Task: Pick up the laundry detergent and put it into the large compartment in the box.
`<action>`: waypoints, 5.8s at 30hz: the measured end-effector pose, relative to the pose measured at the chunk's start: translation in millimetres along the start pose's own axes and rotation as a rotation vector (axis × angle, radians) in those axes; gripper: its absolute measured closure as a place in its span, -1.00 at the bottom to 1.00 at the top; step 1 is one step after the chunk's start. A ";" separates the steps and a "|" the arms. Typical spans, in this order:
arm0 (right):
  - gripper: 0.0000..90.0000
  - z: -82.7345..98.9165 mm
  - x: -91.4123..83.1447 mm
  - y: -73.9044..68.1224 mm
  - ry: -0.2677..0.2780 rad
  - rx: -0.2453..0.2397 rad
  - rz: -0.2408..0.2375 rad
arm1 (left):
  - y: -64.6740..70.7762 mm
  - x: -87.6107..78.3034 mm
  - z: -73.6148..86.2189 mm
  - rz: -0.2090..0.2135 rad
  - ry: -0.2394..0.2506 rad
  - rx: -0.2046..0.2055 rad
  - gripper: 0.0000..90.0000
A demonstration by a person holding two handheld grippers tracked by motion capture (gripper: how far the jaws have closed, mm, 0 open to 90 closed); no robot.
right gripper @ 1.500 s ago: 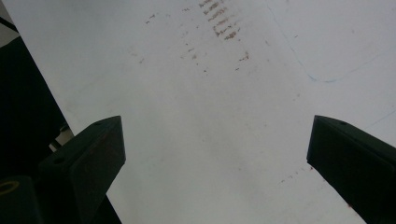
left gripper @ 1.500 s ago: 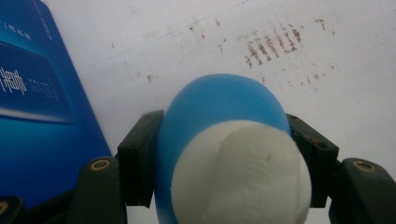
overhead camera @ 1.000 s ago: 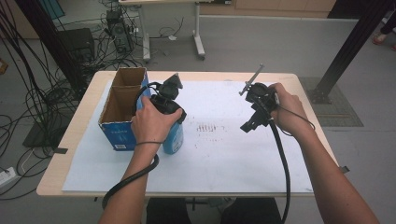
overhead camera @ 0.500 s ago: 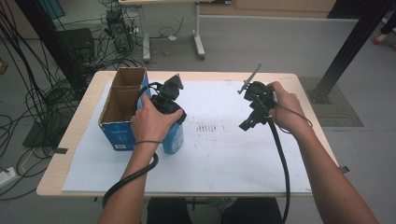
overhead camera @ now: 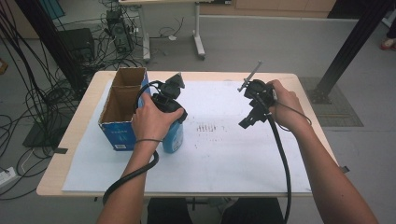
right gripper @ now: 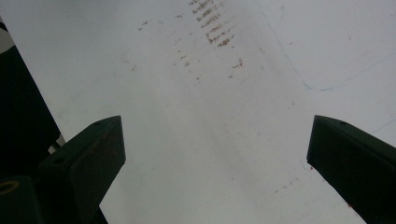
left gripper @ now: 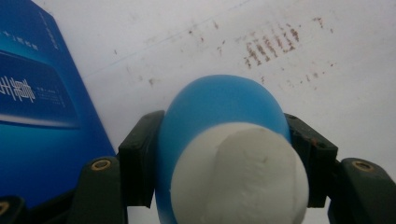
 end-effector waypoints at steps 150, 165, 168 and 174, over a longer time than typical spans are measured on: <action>-0.91 7.3 -10.1 -12.2 0.016 0.000 0.018 | -167.3 -133.1 19.0 -0.146 0.047 -0.433 -0.16; -0.91 8.5 -8.9 -12.0 0.015 0.002 0.018 | -164.4 -106.9 27.4 -0.161 0.039 -0.410 -0.16; -0.91 8.3 -7.8 -12.4 0.014 0.003 0.018 | -163.8 -99.4 29.8 -0.160 0.033 -0.405 -0.16; -0.91 9.1 -5.3 -12.4 0.010 0.006 0.015 | -162.2 -89.1 32.6 -0.159 0.022 -0.398 -0.16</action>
Point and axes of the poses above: each handheld gripper's, and its own axes: x roughly forward along the jaws, z roughly out of its underside, y roughly to its right, the point moved 7 cm from there along x, roughly forward along the jaws, and after that the axes turned 12 degrees about x, right-handed, at the moved point
